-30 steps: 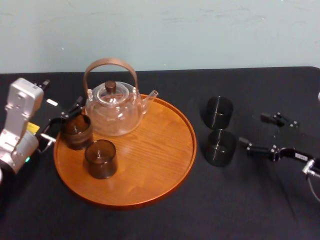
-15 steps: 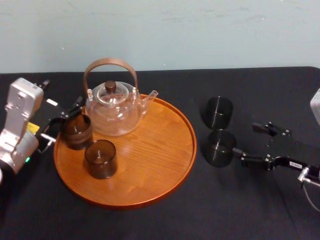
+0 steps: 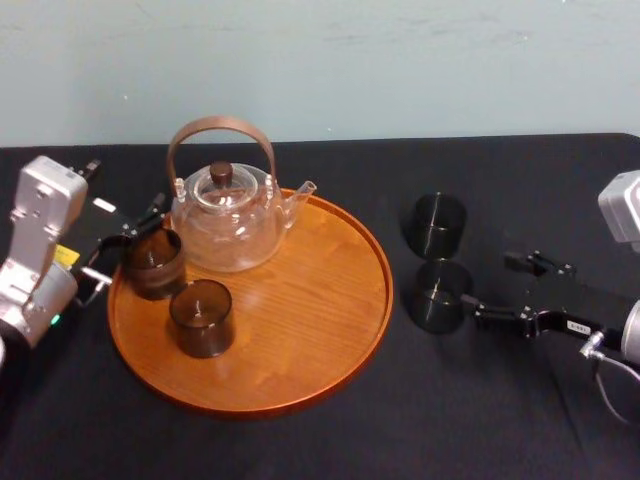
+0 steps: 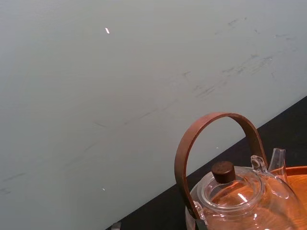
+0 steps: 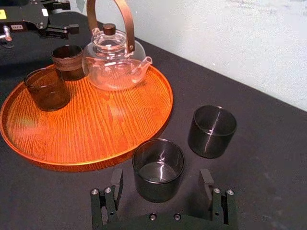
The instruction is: Pick up the glass from the table and place it on the tray.
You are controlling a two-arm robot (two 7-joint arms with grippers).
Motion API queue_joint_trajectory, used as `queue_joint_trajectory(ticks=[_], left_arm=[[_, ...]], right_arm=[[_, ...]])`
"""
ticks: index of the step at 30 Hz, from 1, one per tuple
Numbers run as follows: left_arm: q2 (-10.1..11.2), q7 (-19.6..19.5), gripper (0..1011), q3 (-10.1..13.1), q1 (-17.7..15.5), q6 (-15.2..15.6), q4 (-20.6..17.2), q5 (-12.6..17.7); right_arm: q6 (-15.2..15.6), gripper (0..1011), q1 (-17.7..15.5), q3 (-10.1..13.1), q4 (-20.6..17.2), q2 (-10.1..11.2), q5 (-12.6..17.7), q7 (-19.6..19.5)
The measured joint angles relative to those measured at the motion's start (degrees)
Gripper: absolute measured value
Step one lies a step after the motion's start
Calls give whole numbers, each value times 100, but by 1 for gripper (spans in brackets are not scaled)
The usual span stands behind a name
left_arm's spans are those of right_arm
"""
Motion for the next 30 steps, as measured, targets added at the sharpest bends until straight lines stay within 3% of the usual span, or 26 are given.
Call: queue_joint_trajectory(ticks=[16, 30], left_arm=[[0, 0, 1001, 0, 0, 0, 0, 0], [0, 0, 1001, 0, 0, 0, 0, 0]], right_arm=[[440, 1003, 323, -321, 190, -27, -173, 7], [674, 1002, 709, -569, 490, -260, -296, -3]])
